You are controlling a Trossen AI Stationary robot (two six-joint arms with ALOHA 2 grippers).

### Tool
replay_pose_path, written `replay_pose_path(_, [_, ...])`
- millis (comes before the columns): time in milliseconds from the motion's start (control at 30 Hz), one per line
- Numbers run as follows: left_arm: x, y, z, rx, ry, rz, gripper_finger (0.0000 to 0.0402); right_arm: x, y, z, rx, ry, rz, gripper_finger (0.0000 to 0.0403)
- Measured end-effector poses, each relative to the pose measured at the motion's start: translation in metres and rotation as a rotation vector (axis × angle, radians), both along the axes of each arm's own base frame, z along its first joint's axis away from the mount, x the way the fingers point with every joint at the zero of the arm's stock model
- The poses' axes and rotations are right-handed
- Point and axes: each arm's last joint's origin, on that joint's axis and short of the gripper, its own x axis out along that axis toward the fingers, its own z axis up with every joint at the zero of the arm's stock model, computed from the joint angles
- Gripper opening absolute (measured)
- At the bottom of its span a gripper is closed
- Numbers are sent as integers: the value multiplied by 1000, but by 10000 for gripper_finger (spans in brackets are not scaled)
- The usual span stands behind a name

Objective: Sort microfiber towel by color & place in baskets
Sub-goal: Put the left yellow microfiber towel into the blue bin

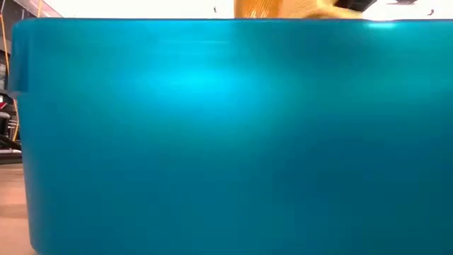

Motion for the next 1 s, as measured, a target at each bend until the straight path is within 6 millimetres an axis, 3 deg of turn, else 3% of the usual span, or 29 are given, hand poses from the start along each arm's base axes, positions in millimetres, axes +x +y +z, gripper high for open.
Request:
replay_pose_path(233, [-4, -18, -24, 5, 68, 4, 0, -1, 9, 0, 62, -15, 50, 298])
replay_pose_path(567, [-8, -15, -79, 46, 88, 26, 0, -3, 52, 1, 199, -153, 84, 298])
replay_pose_path(700, [-17, -10, -107, 76, 178, 122, 3, -5, 72, 1, 263, -219, 65, 298])
replay_pose_path(833, [-21, -8, -119, 87, 206, 156, 27, -8, 91, 0, 330, -271, 38, 298])
replay_pose_path(1000, [-20, -9, -118, 110, 174, 101, 84, -4, 113, -6, 390, -294, 2, 298])
